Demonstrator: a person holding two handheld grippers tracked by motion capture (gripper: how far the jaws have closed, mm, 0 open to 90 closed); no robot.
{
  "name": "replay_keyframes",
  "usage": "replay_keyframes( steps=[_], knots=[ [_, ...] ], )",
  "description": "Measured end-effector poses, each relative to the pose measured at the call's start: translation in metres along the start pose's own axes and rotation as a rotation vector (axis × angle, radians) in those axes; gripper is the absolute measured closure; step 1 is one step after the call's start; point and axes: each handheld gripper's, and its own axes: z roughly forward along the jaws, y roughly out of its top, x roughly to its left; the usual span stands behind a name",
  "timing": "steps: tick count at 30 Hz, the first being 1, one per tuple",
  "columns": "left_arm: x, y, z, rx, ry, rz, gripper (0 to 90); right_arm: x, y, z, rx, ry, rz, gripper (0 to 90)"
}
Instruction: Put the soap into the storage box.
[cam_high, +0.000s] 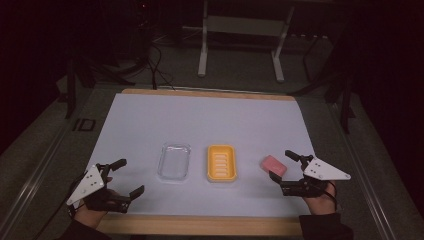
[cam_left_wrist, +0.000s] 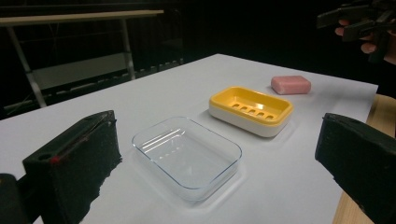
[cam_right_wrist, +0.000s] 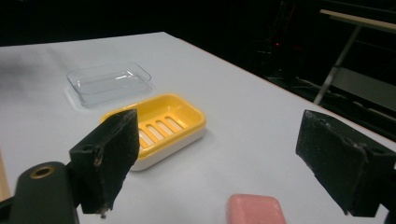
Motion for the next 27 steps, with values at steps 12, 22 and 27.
replay_keyframes(
  steps=[12, 22, 27],
  knots=[
    [-0.0001, -0.0008, 0.0020, 0.005, 0.007, 0.002, 0.2, 0.0000, 0.0003, 0.0000, 0.002, 0.006, -0.027, 13.0],
    [-0.0002, -0.0003, -0.0005, -0.004, 0.011, 0.000, 0.2, -0.0044, 0.0012, -0.0012, 0.014, -0.093, -0.073, 14.4],
    [0.0006, -0.0006, -0.0004, 0.005, 0.013, 0.005, 0.2, -0.0017, 0.0080, -0.0015, 0.043, -0.097, -0.013, 14.2]
  ],
)
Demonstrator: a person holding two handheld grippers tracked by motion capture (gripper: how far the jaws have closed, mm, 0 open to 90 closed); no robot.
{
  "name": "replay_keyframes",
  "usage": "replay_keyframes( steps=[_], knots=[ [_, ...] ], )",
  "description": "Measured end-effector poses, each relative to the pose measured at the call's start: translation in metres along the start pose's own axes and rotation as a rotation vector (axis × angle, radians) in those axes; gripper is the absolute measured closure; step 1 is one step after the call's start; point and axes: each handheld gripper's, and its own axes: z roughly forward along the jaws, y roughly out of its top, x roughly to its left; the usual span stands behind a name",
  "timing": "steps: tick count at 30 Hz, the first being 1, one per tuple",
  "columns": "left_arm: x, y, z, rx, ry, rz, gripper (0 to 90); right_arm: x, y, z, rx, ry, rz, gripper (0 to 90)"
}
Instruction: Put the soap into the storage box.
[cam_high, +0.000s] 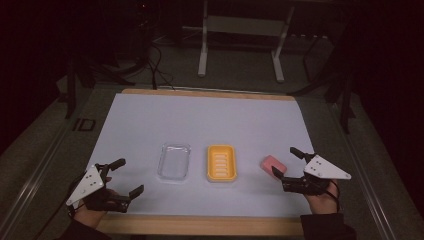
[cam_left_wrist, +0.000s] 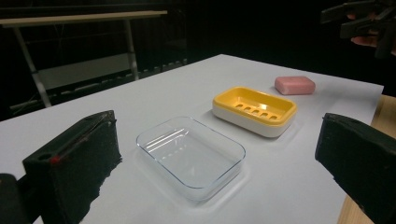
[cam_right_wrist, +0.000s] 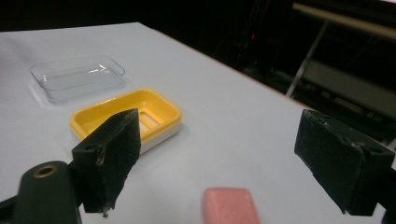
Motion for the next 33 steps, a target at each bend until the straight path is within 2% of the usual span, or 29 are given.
replay_keyframes(
  steps=[1, 2, 5, 8, 10, 13, 14, 15, 16, 19, 22, 26, 27, 28, 29, 30, 31, 33],
  knots=[
    [0.000, 0.000, 0.000, -0.001, 0.000, 0.001, 0.2, 0.000, 0.001, 0.000, 0.011, -0.012, 0.013, 14.4],
    [0.000, 0.000, 0.000, -0.001, 0.000, 0.001, 0.2, 0.000, 0.002, 0.000, 0.016, -0.040, 0.003, 14.9],
    [0.000, 0.000, 0.000, 0.000, 0.003, 0.001, 0.2, -0.001, 0.001, 0.000, 0.049, -0.074, 0.011, 14.8],
    [0.000, 0.000, 0.000, 0.000, 0.004, 0.000, 0.2, -0.003, 0.000, 0.001, 0.091, -0.089, 0.025, 14.2],
    [0.000, 0.000, 0.000, 0.000, 0.005, 0.001, 0.2, -0.006, -0.001, 0.000, 0.140, -0.108, 0.058, 13.9],
    [0.000, 0.000, 0.000, 0.003, 0.007, 0.003, 0.2, -0.011, -0.002, 0.000, 0.238, -0.166, 0.121, 14.1],
    [0.000, 0.000, 0.000, 0.003, 0.007, 0.003, 0.2, -0.011, -0.002, 0.000, 0.238, -0.166, 0.121, 14.1],
    [-0.001, 0.000, 0.000, 0.003, 0.008, 0.003, 0.2, -0.015, -0.006, 0.001, 0.299, -0.206, 0.163, 14.0],
    [-0.001, 0.000, 0.000, 0.004, 0.009, 0.003, 0.2, -0.017, -0.007, 0.001, 0.309, -0.212, 0.175, 14.0],
    [-0.001, 0.000, 0.000, 0.006, 0.011, 0.003, 0.2, -0.023, -0.012, 0.002, 0.370, -0.236, 0.257, 13.8],
    [-0.001, 0.000, 0.000, -0.001, 0.003, 0.004, 0.2, -0.027, -0.016, 0.005, 0.467, -0.242, 0.305, 13.8],
    [-0.001, 0.000, 0.000, 0.003, 0.005, 0.004, 0.2, -0.031, -0.019, 0.008, 0.568, -0.231, 0.364, 13.8],
    [-0.001, 0.000, 0.001, 0.003, 0.005, 0.004, 0.2, -0.031, -0.020, 0.009, 0.590, -0.226, 0.383, 13.8],
    [-0.001, 0.000, 0.001, 0.003, 0.005, 0.004, 0.2, -0.031, -0.020, 0.009, 0.590, -0.226, 0.383, 13.8],
    [-0.001, 0.000, 0.000, 0.005, 0.006, 0.005, 0.2, -0.031, -0.021, 0.009, 0.612, -0.226, 0.409, 13.9],
    [-0.001, 0.000, 0.001, 0.005, 0.008, 0.006, 0.2, -0.031, -0.022, 0.011, 0.650, -0.195, 0.486, 13.8],
    [-0.001, 0.000, 0.001, 0.006, 0.008, 0.007, 0.2, -0.031, -0.023, 0.012, 0.679, -0.188, 0.518, 13.8],
    [-0.001, 0.000, 0.001, 0.007, 0.010, 0.008, 0.2, -0.031, -0.023, 0.014, 0.749, -0.191, 0.527, 14.4]
  ],
)
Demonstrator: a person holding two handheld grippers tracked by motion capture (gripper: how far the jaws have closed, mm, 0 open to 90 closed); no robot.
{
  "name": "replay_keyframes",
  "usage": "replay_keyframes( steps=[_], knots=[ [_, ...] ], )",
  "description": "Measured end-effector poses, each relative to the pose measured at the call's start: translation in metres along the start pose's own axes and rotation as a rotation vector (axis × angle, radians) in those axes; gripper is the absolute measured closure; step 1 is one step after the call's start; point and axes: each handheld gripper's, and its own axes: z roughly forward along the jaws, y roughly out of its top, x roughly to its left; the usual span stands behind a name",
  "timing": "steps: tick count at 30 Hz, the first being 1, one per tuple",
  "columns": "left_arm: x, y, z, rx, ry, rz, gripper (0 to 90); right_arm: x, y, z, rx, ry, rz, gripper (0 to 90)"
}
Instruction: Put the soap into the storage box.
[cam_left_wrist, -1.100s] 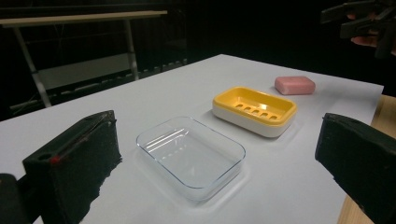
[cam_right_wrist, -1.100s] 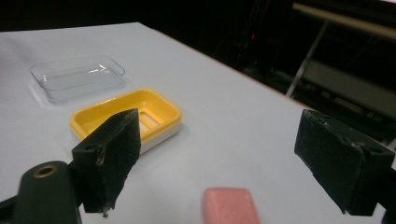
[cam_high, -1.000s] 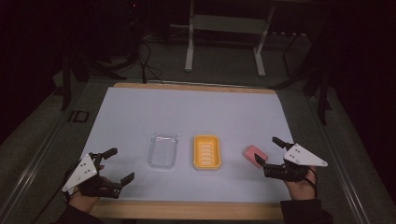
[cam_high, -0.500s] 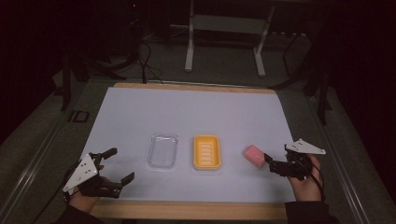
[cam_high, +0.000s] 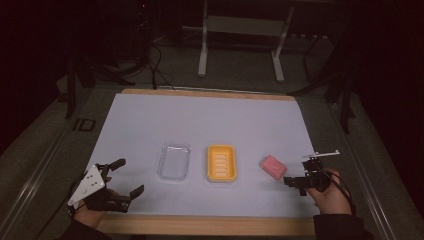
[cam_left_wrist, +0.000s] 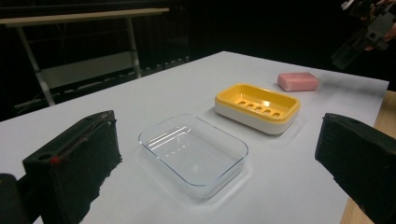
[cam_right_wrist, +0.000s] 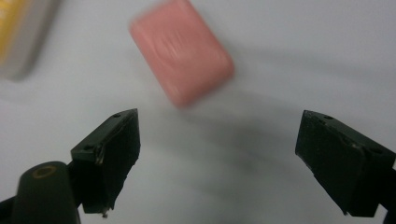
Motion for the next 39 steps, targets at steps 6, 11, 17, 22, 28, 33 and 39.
replay_keyframes(
  steps=[6, 11, 17, 22, 28, 33, 39],
  knots=[
    [0.000, 0.000, 0.001, 0.008, 0.003, 0.008, 0.2, 0.000, 0.004, 0.003, 0.155, -0.016, 0.031, 19.1],
    [0.000, 0.000, 0.000, 0.007, 0.003, 0.008, 0.2, 0.000, 0.007, 0.002, 0.251, -0.037, 0.025, 20.9],
    [0.000, 0.000, 0.000, 0.008, 0.003, 0.009, 0.2, -0.002, 0.008, 0.004, 0.381, -0.020, 0.039, 19.8],
    [0.000, 0.000, 0.000, 0.008, 0.004, 0.009, 0.2, -0.002, 0.009, 0.006, 0.466, 0.001, 0.027, 19.9],
    [0.000, 0.000, 0.000, 0.009, 0.004, 0.010, 0.2, -0.001, 0.009, 0.012, 0.567, 0.016, -0.007, 20.4],
    [0.000, 0.000, 0.000, 0.010, 0.004, 0.009, 0.2, -0.002, 0.009, 0.014, 0.623, 0.032, -0.031, 20.7],
    [0.000, 0.000, 0.000, 0.011, 0.007, 0.012, 0.2, -0.004, 0.010, 0.014, 0.663, 0.092, -0.174, 19.2]
  ],
)
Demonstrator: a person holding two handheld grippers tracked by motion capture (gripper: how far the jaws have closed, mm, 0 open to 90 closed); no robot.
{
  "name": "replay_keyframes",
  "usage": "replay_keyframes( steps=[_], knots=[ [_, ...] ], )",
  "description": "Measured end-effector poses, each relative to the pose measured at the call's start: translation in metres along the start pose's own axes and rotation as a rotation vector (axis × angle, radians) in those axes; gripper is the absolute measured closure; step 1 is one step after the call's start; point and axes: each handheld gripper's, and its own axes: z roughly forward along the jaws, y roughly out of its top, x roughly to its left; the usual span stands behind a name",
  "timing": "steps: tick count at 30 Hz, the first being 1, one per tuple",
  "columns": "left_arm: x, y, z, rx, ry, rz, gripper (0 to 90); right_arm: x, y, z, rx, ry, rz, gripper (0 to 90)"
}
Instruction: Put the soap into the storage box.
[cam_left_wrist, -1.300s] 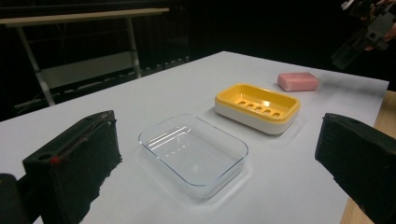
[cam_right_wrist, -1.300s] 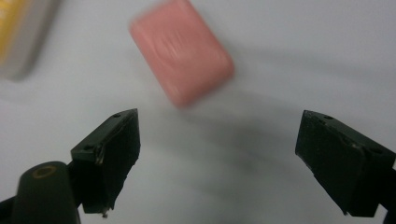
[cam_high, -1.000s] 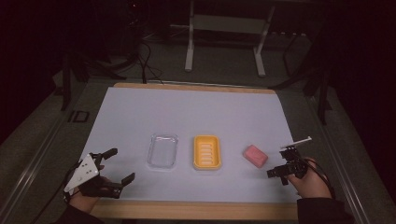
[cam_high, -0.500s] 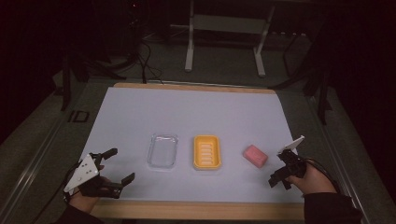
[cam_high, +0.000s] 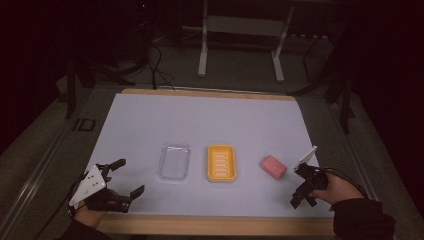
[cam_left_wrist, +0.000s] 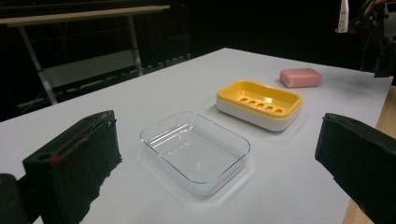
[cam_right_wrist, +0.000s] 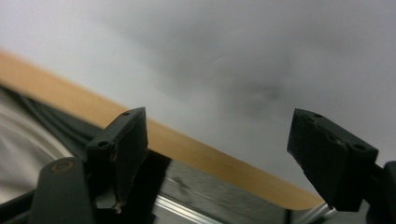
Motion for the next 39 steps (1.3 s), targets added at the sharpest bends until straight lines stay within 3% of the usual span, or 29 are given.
replay_keyframes(
  steps=[2, 3, 5, 9, 13, 16, 19, 23, 29, 34, 38, 39],
  knots=[
    [0.000, 0.000, 0.000, -0.001, 0.000, -0.002, 0.2, -0.001, 0.000, 0.000, 0.007, 0.001, -0.021, 19.0],
    [0.000, 0.000, 0.000, -0.001, 0.000, -0.002, 0.2, -0.002, -0.001, -0.001, -0.008, -0.017, -0.089, 19.0],
    [0.000, 0.000, 0.000, 0.000, 0.001, 0.001, 0.2, -0.005, -0.002, -0.002, -0.017, -0.023, -0.118, 18.8],
    [0.000, 0.000, 0.000, 0.000, 0.007, 0.006, 0.2, -0.010, -0.004, -0.003, -0.052, -0.073, -0.227, 16.8],
    [0.000, 0.000, 0.000, 0.000, 0.005, 0.008, 0.2, -0.014, -0.004, -0.002, -0.046, -0.084, -0.262, 15.1],
    [0.000, 0.000, 0.000, 0.000, 0.001, 0.010, 0.2, -0.018, -0.001, -0.004, -0.080, -0.111, -0.314, 13.4],
    [0.000, 0.000, 0.001, 0.001, -0.002, 0.009, 0.2, -0.021, 0.002, -0.006, -0.115, -0.128, -0.322, 13.6],
    [-0.001, 0.000, 0.001, -0.001, -0.007, 0.008, 0.2, -0.023, 0.007, -0.009, -0.140, -0.096, -0.299, 13.9],
    [0.000, 0.000, 0.001, -0.003, -0.016, 0.003, 0.2, -0.024, 0.014, -0.012, -0.162, -0.087, -0.270, 10.7],
    [-0.001, 0.000, 0.001, -0.001, -0.018, 0.007, 0.2, -0.022, 0.021, -0.012, -0.164, -0.112, -0.285, 10.7],
    [-0.001, 0.000, 0.001, -0.002, -0.023, 0.008, 0.2, -0.023, 0.026, -0.011, -0.164, -0.086, -0.293, 10.7],
    [-0.001, 0.000, 0.001, -0.002, -0.023, 0.007, 0.2, -0.021, 0.029, -0.010, -0.162, -0.102, -0.322, 10.8]
  ],
)
